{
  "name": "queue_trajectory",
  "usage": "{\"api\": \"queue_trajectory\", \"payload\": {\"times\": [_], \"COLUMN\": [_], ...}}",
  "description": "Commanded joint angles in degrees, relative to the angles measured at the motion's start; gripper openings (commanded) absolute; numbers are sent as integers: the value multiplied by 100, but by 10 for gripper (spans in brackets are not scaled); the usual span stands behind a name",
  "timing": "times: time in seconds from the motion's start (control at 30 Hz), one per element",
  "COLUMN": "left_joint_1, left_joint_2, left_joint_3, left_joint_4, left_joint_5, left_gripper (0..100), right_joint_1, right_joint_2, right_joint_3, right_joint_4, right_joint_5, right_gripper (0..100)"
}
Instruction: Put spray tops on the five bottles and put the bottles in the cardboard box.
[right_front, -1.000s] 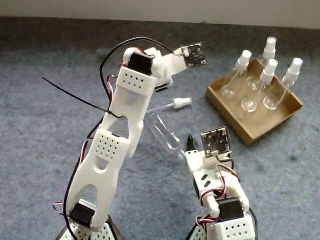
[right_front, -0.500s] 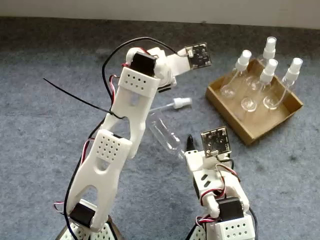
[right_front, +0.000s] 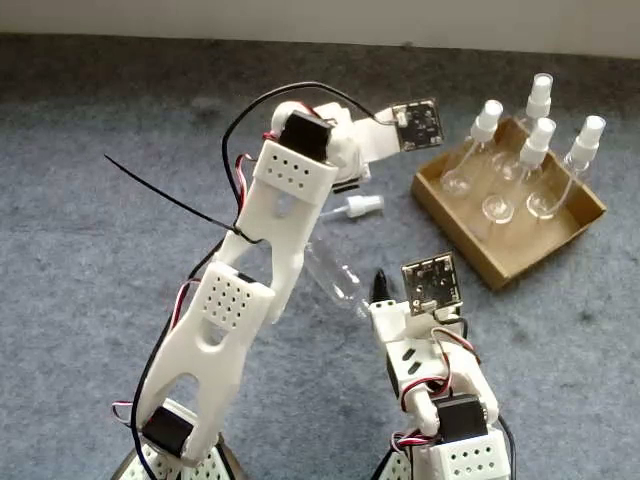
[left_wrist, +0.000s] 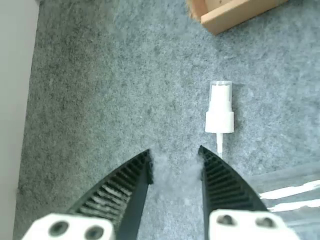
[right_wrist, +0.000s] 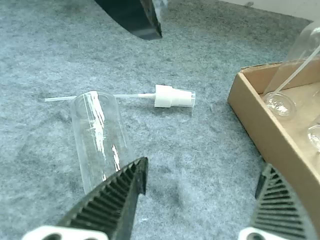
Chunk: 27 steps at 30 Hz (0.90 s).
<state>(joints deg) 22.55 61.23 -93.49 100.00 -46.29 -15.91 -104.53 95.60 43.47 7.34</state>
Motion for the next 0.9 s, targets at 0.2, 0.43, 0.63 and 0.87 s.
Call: {"api": "queue_trajectory", "payload": {"times": [0.2, 0.43, 0.63, 0.87], "left_joint_1": [-75, -119, -75, 75], "left_joint_2": [-119, 514, 769, 804], "left_joint_3": [-110, -119, -127, -75], "left_joint_4": [35, 0, 9, -9], "left_joint_5": [9, 0, 0, 0], "left_gripper": [133, 133, 134, 134], "right_joint_1": [716, 1138, 1138, 1138], "right_joint_2": [-84, -84, -84, -84], "right_joint_3": [769, 760, 743, 743], "right_joint_4": [629, 655, 664, 673], "right_joint_5": [35, 62, 70, 70], "right_gripper": [313, 313, 313, 313]}}
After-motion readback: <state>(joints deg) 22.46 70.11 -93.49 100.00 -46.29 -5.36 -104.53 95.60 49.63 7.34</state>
